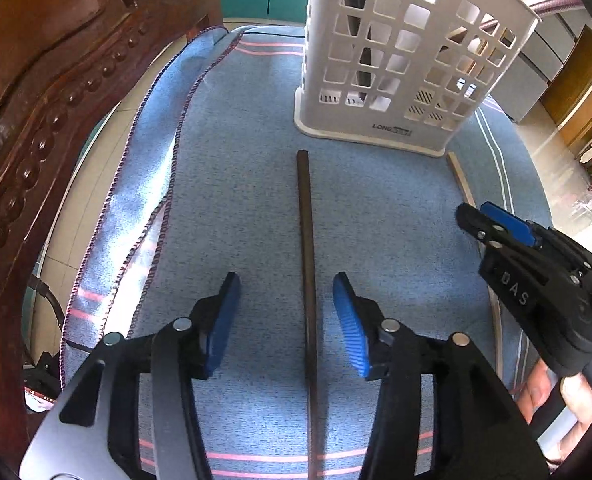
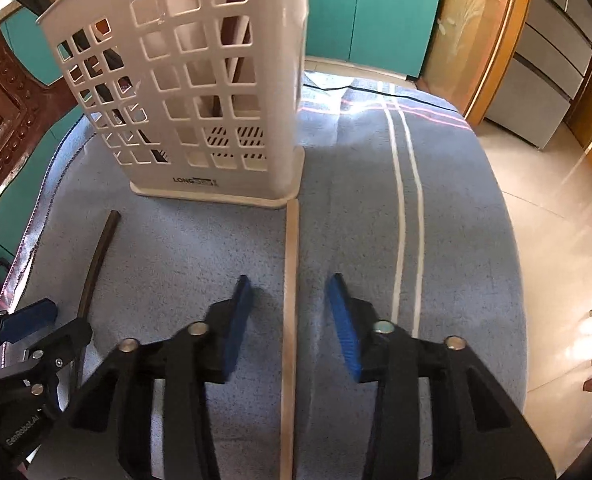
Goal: Organize utensils
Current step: 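Grasp the dark chopstick with the left gripper while the right holds the light chopstick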
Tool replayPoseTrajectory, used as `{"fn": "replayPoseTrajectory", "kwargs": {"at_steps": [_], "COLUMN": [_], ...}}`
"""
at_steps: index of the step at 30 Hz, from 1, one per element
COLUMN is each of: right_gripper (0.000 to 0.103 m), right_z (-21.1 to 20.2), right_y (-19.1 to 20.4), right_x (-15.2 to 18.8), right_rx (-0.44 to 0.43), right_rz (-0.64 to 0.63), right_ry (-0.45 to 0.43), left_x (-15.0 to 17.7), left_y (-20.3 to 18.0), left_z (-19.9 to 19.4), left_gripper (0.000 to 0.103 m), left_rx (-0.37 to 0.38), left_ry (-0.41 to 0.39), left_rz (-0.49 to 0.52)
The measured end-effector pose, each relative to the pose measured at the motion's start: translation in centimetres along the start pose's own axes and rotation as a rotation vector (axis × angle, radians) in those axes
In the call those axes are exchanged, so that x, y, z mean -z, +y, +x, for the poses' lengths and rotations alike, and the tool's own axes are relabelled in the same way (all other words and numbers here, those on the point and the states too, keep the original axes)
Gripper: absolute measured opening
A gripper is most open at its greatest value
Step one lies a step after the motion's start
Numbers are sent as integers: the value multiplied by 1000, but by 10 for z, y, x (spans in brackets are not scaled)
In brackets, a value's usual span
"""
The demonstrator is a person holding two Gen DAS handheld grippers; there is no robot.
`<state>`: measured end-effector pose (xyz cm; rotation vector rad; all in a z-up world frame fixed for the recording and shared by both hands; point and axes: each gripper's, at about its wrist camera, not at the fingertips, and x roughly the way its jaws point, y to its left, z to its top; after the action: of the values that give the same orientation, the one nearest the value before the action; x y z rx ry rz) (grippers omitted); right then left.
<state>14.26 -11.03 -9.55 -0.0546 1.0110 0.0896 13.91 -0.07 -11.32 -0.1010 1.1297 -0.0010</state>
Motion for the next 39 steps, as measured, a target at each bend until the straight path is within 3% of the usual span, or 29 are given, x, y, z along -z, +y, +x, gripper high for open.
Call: {"fn": "replayPoseTrajectory", "kwargs": {"at_steps": [3, 5, 19, 34, 37, 39], "right_gripper": [10, 7, 7, 8, 10, 19], "right_z": [-3, -6, -8, -4, -4, -4], "right_y": [-7, -12, -25, -23, -23, -22], "right_x": [8, 11, 12, 10, 10, 9], "right_rx": [-15, -37, -54, -56, -62, -67], "right_rz": [10, 34, 91, 94, 94, 91], "right_ry": [2, 8, 19, 23, 23, 22], "left_x": [0, 2, 9, 8, 8, 8], "left_y": [-3, -4, -27, -31, -32, -32], "left_z": [0, 0, 4, 5, 6, 6], "left_gripper": [52, 53, 63, 66, 67, 67], "left_rx": [-3, -3, -24, -27, -31, -31], "left_ry": [-1, -2, -3, -1, -1, -2], "left_rz": [3, 6, 36, 48, 52, 54]}}
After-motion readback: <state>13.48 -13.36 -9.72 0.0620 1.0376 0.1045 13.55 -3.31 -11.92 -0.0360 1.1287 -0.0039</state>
